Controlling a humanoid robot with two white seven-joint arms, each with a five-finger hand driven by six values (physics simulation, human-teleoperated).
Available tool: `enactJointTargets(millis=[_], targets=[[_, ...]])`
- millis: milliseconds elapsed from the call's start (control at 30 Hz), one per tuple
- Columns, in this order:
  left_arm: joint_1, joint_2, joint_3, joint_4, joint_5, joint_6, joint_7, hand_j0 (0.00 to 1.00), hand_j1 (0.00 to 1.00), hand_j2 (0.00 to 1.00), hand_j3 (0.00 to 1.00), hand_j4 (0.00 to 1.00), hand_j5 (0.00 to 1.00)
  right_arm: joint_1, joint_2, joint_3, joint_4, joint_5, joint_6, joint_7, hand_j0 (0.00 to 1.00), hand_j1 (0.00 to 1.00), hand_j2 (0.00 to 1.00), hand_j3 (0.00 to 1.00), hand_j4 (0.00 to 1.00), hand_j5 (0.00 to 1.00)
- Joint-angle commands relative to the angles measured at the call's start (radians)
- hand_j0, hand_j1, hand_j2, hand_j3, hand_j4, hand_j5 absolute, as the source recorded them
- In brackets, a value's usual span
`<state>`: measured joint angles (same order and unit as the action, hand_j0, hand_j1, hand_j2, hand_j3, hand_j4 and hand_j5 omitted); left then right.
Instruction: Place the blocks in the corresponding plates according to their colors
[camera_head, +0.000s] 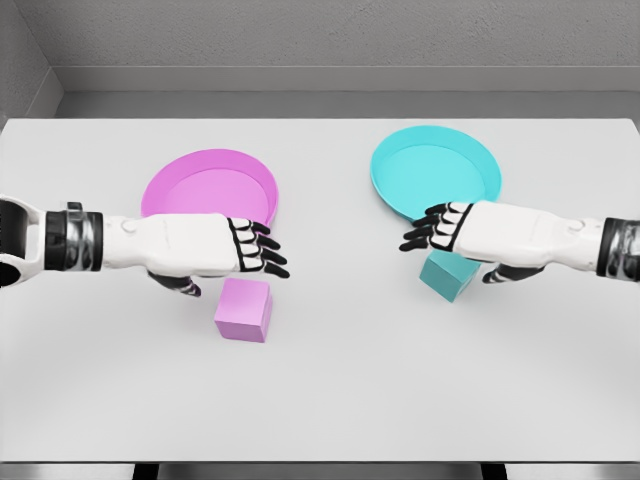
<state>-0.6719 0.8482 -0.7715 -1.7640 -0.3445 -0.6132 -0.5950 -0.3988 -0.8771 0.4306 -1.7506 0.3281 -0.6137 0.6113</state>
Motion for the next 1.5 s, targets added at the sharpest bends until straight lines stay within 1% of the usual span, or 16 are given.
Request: enactJointTargets(millis=[0, 133, 167, 233, 267, 367, 500, 633, 733, 900, 1067, 1133, 1333, 1400, 1433, 1467], targets=[[0.0, -0.024, -0.015, 0.0, -0.001, 0.002, -0.016, 0.99, 0.99, 0.99, 0.99, 0.99, 0.99, 0.0, 0.004, 0.003, 0.003, 0.022, 0.003, 0.0, 1.0, 1.0, 1.0, 1.0, 1.0, 1.0], [-0.003, -0.024, -0.017, 0.0, -0.007, 0.002, -0.016, 0.99, 0.99, 0.99, 0.99, 0.99, 0.99, 0.005, 0.023, 0.005, 0.011, 0.054, 0.003, 0.0, 1.0, 1.0, 1.0, 1.0, 1.0, 1.0], [-0.003, -0.024, -0.017, 0.0, -0.022, 0.002, -0.016, 0.99, 0.99, 0.99, 0.99, 0.99, 0.99, 0.012, 0.024, 0.005, 0.013, 0.057, 0.003, 0.0, 1.0, 1.0, 1.0, 1.0, 1.0, 1.0], [-0.002, -0.04, -0.015, 0.0, -0.094, 0.002, -0.016, 0.97, 0.97, 0.97, 0.97, 0.97, 0.97, 0.023, 0.027, 0.005, 0.014, 0.065, 0.003, 0.0, 1.0, 1.0, 1.0, 1.0, 1.0, 1.0], [-0.002, -0.041, -0.017, 0.0, -0.103, 0.002, -0.016, 0.97, 0.97, 0.97, 0.97, 0.97, 0.97, 0.023, 0.036, 0.005, 0.026, 0.066, 0.003, 0.0, 1.0, 1.0, 1.0, 1.0, 1.0, 1.0], [-0.006, -0.037, -0.015, 0.0, -0.103, 0.002, -0.016, 0.97, 0.97, 0.97, 0.97, 0.97, 0.97, 0.021, 0.044, 0.005, 0.037, 0.084, 0.003, 0.0, 1.0, 1.0, 1.0, 1.0, 1.0, 1.0], [-0.009, -0.032, -0.017, 0.0, -0.102, 0.002, -0.016, 0.99, 0.99, 0.99, 0.99, 0.99, 0.99, 0.017, 0.086, 0.005, 0.089, 0.146, 0.003, 0.0, 1.0, 1.0, 1.0, 1.0, 1.0, 1.0], [-0.008, -0.029, -0.026, 0.0, -0.102, 0.002, -0.016, 0.99, 0.99, 0.99, 0.99, 0.99, 0.99, 0.017, 0.105, 0.005, 0.109, 0.17, 0.003, 0.0, 1.0, 1.0, 1.0, 1.0, 1.0, 1.0], [-0.005, -0.029, -0.04, 0.0, -0.102, 0.002, -0.016, 0.99, 0.99, 0.99, 0.99, 0.99, 0.99, 0.017, 0.115, 0.007, 0.14, 0.173, 0.003, 0.0, 1.0, 1.0, 1.0, 1.0, 1.0, 1.0], [-0.005, -0.028, -0.068, 0.0, -0.102, 0.002, -0.016, 0.99, 0.99, 0.99, 0.99, 0.99, 0.99, 0.02, 0.116, 0.017, 0.155, 0.181, 0.003, 0.0, 1.0, 1.0, 1.0, 1.0, 1.0, 1.0], [-0.005, -0.023, -0.074, 0.0, -0.102, 0.002, -0.016, 0.99, 0.99, 0.99, 0.99, 0.99, 0.99, 0.009, 0.15, 0.017, 0.201, 0.209, 0.003, 0.0, 1.0, 1.0, 1.0, 1.0, 1.0, 1.0], [-0.003, -0.023, -0.091, 0.0, -0.102, 0.002, -0.016, 0.99, 0.99, 0.99, 0.99, 0.99, 0.99, 0.009, 0.151, 0.017, 0.203, 0.209, 0.003, 0.0, 1.0, 1.0, 1.0, 1.0, 1.0, 1.0], [-0.002, -0.023, -0.098, 0.0, -0.102, 0.002, -0.016, 0.99, 0.99, 0.99, 0.99, 0.99, 0.99, 0.005, 0.151, 0.011, 0.207, 0.21, 0.003, 0.0, 1.0, 1.0, 1.0, 1.0, 1.0, 1.0], [0.0, -0.023, -0.098, 0.0, -0.102, 0.002, -0.016, 0.99, 0.99, 0.99, 0.99, 0.99, 0.99, 0.005, 0.151, 0.011, 0.207, 0.209, 0.003, 0.0, 0.89, 0.89, 0.89, 0.89, 0.89, 0.89], [0.0, -0.023, -0.098, 0.0, -0.103, 0.002, -0.016, 0.99, 0.99, 0.99, 0.99, 0.99, 0.99, 0.005, 0.151, 0.01, 0.207, 0.209, 0.003, 0.0, 0.81, 0.81, 0.81, 0.81, 0.81, 0.81], [0.0, -0.023, -0.098, 0.0, -0.103, 0.002, -0.016, 0.99, 0.99, 0.99, 0.99, 0.99, 0.99, 0.005, 0.151, 0.011, 0.207, 0.207, 0.003, 0.0, 0.76, 0.76, 0.76, 0.76, 0.76, 0.76]])
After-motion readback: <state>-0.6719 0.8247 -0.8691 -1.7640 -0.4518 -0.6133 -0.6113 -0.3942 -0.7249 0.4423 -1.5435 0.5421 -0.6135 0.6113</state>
